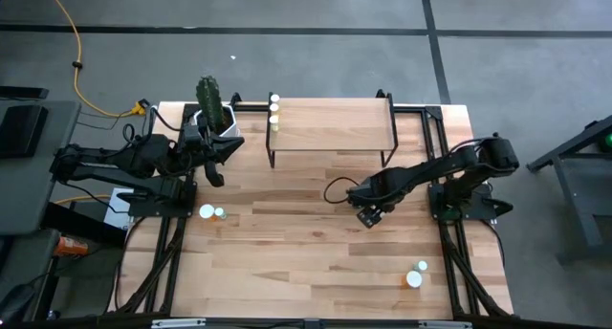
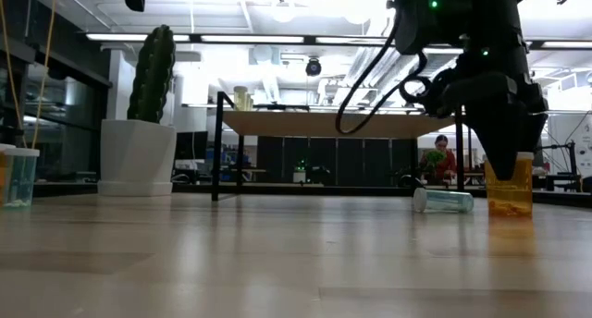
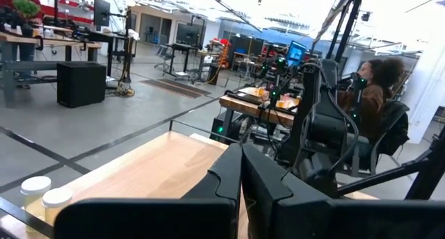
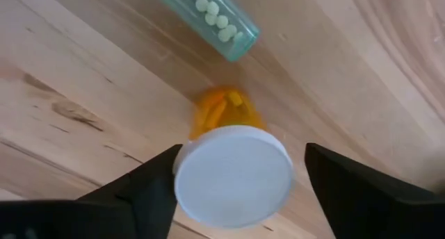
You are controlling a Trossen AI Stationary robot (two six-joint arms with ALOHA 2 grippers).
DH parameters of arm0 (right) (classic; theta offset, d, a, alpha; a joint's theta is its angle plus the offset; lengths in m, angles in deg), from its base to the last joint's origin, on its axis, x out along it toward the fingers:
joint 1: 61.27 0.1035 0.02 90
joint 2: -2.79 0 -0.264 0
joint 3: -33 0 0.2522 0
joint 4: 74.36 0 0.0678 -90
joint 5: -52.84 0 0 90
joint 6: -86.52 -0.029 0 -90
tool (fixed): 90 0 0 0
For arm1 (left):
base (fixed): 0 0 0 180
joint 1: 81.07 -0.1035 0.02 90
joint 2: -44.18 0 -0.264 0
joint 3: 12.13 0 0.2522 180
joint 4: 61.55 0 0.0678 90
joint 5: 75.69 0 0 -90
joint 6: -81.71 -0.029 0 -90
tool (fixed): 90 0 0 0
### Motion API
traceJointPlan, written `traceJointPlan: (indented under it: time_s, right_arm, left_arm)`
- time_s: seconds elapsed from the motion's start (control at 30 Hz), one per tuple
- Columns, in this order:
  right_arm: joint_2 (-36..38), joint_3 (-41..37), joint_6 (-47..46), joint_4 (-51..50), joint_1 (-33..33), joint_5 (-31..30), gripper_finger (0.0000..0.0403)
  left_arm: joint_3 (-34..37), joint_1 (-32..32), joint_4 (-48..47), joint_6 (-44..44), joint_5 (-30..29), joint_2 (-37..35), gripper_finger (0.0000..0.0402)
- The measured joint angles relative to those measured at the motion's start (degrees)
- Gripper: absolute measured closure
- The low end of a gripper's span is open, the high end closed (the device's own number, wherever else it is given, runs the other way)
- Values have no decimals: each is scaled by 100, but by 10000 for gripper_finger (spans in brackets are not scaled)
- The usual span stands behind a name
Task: Pick and place medicine bottles onto shelf by color
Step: Put the top right orange pill bottle on the shelf
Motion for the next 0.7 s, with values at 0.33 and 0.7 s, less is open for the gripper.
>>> traceJointPlan:
  time_s: [0.33,0.7]
  right_arm:
    - [-13,0,11,27,-2,68,202]
    - [625,356,631,-415,-2,802,201]
  left_arm:
    - [0,0,1,10,0,1,401]
    - [-1,2,12,15,1,0,401]
